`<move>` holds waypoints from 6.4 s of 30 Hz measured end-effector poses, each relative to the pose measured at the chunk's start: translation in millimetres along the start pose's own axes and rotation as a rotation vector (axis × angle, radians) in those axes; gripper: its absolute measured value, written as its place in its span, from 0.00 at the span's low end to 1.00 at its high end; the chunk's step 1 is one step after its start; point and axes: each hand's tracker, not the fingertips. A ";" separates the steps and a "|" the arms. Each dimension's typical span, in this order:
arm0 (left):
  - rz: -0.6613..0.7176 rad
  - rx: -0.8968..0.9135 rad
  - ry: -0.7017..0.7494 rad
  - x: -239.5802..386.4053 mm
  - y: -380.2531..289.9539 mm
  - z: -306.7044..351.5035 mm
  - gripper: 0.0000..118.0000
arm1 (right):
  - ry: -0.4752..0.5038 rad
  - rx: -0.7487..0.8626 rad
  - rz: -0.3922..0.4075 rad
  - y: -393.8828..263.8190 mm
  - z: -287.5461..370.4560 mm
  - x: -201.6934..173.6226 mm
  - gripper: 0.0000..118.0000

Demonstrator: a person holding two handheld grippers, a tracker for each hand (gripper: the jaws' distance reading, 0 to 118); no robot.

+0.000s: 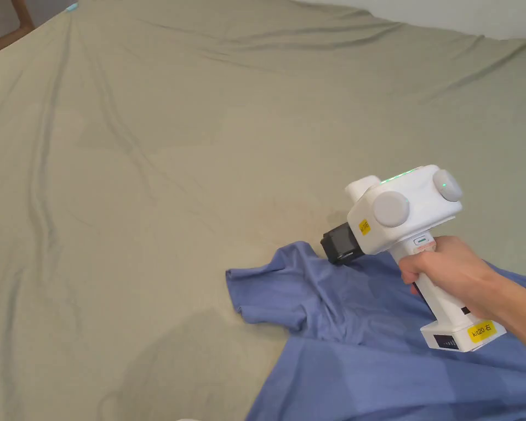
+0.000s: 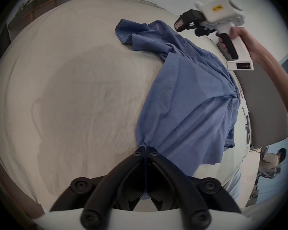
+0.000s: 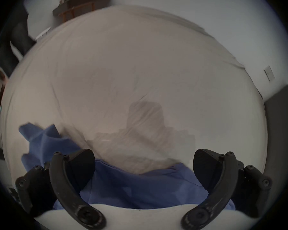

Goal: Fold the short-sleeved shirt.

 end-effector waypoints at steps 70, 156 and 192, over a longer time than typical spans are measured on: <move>-0.107 0.891 0.345 173.3 296.2 426.2 0.00 | -0.579 0.760 -0.549 -171.0 595.3 233.6 0.01; -0.110 0.257 0.275 -25.7 -61.5 97.8 0.85 | -0.227 0.179 -0.930 -570.9 244.4 43.4 0.75; -0.051 0.237 0.237 -32.6 -36.9 97.6 0.00 | -0.211 0.193 -0.941 -566.4 265.1 29.5 0.96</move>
